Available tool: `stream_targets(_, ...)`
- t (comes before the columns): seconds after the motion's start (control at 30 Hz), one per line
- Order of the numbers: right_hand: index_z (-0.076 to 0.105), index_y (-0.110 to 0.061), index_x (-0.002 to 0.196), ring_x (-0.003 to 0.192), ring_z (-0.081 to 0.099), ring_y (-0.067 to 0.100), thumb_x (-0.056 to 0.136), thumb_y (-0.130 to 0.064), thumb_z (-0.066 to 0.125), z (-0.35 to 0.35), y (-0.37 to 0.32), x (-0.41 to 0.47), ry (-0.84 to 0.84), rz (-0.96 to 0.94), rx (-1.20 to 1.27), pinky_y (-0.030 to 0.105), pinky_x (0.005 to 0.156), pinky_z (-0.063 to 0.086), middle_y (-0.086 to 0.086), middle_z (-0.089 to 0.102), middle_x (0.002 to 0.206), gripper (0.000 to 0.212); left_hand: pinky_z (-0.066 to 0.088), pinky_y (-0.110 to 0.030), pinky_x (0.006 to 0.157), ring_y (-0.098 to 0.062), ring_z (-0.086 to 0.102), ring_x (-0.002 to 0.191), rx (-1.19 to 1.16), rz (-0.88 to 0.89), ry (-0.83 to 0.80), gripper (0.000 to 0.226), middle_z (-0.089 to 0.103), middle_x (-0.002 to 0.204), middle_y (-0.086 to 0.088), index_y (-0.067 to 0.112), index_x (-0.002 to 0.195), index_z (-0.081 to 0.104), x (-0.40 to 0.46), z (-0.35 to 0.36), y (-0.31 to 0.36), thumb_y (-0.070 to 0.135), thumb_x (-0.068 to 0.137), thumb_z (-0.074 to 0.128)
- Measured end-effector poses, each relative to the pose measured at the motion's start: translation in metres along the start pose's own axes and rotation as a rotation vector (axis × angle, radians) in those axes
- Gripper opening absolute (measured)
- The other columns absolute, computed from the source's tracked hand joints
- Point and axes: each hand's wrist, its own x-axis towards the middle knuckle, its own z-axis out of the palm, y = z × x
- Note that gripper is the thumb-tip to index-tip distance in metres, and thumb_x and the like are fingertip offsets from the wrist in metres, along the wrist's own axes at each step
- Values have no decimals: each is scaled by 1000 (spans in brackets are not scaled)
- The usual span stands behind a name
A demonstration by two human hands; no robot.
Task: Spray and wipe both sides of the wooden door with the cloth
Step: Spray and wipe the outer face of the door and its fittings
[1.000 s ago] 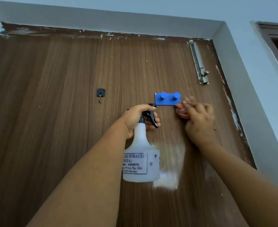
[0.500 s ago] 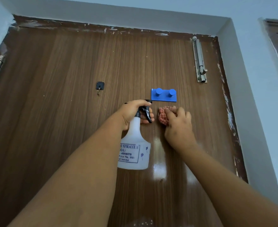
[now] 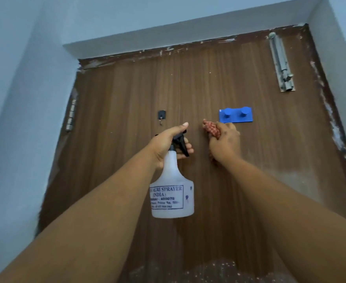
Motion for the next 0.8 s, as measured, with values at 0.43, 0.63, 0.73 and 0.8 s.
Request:
stream_targets(0.43,64,-13,121,112,40,31,87,-3,53,61,-47,3,68,-152,-197,48,98,41,8,51,125,37,56,-36,72,-23,65,62,86,124,-44,30,64,69,-10,4,78,63,36,-113,57,31,90,67)
stream_targets(0.63,62,-10,125,118,40,30,90,-4,55,72,-51,6,145,-129,-222,41,102,38,8,50,125,37,55,-33,66,-22,64,61,158,102,-87,25,64,72,-9,5,86,64,64,-125,52,30,90,67)
stream_targets(0.73,64,-12,121,114,46,25,91,-9,61,76,-55,16,181,-137,-160,22,92,34,3,50,112,31,56,-33,67,-23,66,63,110,64,-122,29,65,73,-10,5,83,64,75,-135,36,33,88,68)
stream_targets(0.8,67,-13,117,103,50,13,89,-16,70,76,-66,28,196,-174,-96,1,82,29,-3,50,105,28,57,-31,66,-24,68,65,34,54,-159,29,67,74,-11,4,82,65,80,-139,25,32,89,66)
